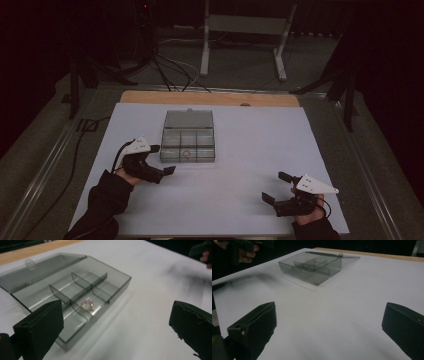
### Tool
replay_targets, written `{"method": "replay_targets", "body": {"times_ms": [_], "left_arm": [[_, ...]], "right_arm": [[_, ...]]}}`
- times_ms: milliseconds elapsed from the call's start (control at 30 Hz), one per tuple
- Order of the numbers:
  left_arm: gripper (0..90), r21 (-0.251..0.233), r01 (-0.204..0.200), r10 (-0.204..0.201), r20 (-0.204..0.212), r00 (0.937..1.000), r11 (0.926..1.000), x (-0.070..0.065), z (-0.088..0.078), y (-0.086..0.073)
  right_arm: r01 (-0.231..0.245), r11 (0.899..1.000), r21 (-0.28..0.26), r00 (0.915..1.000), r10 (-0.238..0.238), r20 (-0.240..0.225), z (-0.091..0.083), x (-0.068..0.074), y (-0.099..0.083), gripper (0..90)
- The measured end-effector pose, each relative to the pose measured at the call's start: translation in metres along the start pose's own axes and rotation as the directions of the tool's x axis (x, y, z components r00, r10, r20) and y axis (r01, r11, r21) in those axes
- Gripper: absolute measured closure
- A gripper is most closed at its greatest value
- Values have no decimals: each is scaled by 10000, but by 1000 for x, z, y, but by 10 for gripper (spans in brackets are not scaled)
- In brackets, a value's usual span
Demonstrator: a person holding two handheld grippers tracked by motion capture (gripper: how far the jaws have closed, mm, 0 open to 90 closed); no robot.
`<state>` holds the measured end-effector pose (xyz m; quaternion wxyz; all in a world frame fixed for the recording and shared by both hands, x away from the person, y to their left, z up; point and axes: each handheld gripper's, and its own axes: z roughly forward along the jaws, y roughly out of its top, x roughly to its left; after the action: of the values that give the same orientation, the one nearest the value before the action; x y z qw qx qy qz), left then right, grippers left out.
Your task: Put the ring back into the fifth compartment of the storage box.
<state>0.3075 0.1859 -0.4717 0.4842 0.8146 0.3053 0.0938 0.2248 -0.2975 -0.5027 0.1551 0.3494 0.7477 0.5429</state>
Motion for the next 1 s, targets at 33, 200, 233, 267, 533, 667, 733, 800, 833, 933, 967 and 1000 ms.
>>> {"method": "replay_targets", "body": {"times_ms": [33,200,233,267,533,667,733,800,833,933,967,1000], "left_arm": [[7,-26,-21,21,-89,10000,10000,-1,-1,-3],[7,59,0,0,-82,10000,10000,-5,-5,-14],[7,190,-7,10,-140,9999,9998,-6,-5,-18],[7,190,-7,10,-140,9999,9998,-6,-5,-18],[7,358,232,-227,-161,9996,9991,-8,-10,-41],[7,357,515,-503,-348,9981,9980,-11,-13,-53],[7,467,529,-513,-344,9981,9975,-13,-15,-59],[7,547,462,-443,-362,9984,9974,-14,-17,-63],[7,616,486,-461,-426,9980,9969,-15,-19,-68],[8,645,525,-500,-411,9979,9965,-14,-22,-71],[7,617,606,-579,-444,9973,9963,-13,-26,-75],[7,617,606,-579,-444,9973,9963,-13,-26,-75]], "right_arm": [[3,10000,13,10000,-3,-9,0,0,0,0],[18,10000,21,10000,-18,-14,0,0,0,0],[8,10000,12,10000,-8,-9,0,0,0,0],[8,10000,12,10000,-8,-9,0,0,0,0],[41,10000,43,10000,-41,-29,0,1,0,0],[22,10000,41,10000,-21,-37,0,1,0,0],[48,10000,32,10000,-48,-37,0,1,0,0],[29,10000,56,10000,-28,-34,0,1,0,0],[18,10000,56,10000,-17,-40,0,1,0,0],[42,10000,64,10000,-42,-46,0,1,0,0],[36,10000,70,10000,-36,-48,0,1,0,0],[36,10000,70,10000,-36,-48,0,1,0,0]]}}
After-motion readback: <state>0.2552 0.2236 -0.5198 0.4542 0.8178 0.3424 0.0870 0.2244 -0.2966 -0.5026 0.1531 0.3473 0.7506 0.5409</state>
